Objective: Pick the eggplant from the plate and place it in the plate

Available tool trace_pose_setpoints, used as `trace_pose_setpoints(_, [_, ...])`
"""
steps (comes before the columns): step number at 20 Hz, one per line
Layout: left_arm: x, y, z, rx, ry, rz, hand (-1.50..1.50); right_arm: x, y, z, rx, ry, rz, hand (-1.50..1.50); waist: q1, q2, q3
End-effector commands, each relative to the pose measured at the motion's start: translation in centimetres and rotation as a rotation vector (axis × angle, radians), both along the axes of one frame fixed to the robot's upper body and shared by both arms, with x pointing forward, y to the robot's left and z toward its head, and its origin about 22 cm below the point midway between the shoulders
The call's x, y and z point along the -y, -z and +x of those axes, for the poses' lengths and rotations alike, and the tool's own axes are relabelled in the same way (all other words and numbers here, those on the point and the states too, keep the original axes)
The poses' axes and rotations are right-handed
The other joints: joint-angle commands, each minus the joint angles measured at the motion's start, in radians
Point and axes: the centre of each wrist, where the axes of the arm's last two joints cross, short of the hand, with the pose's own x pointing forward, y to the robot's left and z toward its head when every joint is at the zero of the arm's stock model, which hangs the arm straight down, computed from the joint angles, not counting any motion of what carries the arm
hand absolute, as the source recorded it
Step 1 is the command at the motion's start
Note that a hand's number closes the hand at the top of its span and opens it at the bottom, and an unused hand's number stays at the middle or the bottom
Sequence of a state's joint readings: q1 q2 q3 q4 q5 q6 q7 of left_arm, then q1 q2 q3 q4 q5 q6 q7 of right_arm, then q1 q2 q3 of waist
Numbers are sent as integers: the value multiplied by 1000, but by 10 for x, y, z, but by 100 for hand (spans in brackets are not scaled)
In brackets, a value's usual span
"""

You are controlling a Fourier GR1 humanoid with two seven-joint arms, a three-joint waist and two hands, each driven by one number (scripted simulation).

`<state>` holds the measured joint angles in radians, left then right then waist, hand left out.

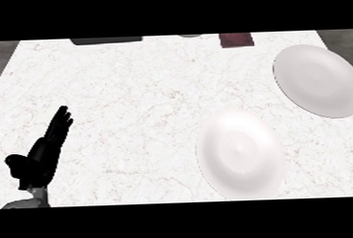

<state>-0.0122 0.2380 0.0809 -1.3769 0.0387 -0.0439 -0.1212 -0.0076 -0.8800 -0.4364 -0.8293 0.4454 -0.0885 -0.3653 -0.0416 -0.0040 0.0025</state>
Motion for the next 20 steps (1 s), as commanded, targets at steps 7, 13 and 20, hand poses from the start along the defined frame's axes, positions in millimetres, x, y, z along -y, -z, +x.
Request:
trace_pose_setpoints(7, [12, 13, 2, 1, 29, 14, 0, 21, -66, -20, 320, -5, -82, 150, 29, 2, -4])
trace_pose_setpoints(13, [10, 2, -6, 9, 48, -2, 0, 5, -69, 8, 354, -47, -43, 150, 43, 3, -3])
trace_pose_setpoints(20, [10, -1, -2, 6, 68, 1, 0, -20, -84, 76, 306, -87, -20, 150, 65, 7, -2])
